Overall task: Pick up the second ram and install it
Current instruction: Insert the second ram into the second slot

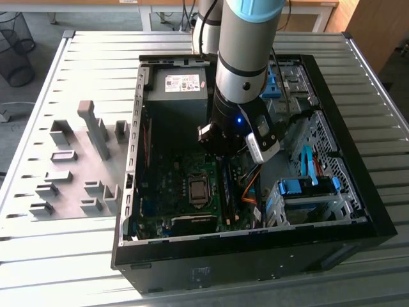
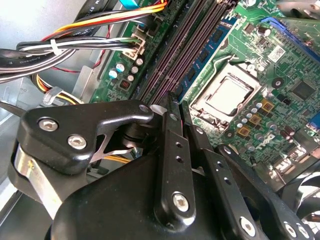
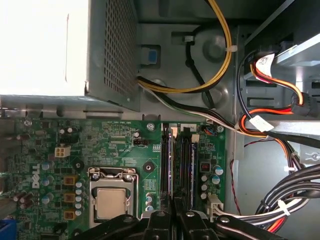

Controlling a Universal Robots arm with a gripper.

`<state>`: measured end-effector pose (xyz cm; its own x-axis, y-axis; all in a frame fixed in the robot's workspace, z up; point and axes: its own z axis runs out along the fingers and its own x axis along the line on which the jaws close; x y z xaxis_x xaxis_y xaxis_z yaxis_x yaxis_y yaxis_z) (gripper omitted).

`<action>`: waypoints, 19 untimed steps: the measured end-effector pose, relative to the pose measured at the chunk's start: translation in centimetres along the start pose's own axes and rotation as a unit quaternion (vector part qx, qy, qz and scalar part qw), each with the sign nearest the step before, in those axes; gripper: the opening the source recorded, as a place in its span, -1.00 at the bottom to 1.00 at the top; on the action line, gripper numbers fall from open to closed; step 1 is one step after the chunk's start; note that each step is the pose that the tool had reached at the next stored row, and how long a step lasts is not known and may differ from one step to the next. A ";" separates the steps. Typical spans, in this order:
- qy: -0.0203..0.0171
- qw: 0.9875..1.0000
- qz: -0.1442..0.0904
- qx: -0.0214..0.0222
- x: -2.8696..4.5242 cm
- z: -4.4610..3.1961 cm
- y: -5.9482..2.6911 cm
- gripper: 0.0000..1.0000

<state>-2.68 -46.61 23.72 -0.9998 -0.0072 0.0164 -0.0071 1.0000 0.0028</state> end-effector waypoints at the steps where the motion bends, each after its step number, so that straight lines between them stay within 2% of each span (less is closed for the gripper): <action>1: 0.000 1.000 0.000 0.000 0.00 0.03 -0.07 -0.72; 11: 0.001 1.000 0.000 0.000 -0.02 0.81 -0.37 -0.72; 19: 0.001 1.000 0.000 -0.001 -0.02 0.96 -0.39 -0.72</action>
<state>-2.67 -46.99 22.76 -0.9998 -0.0069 0.0183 -0.0068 1.0000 0.0038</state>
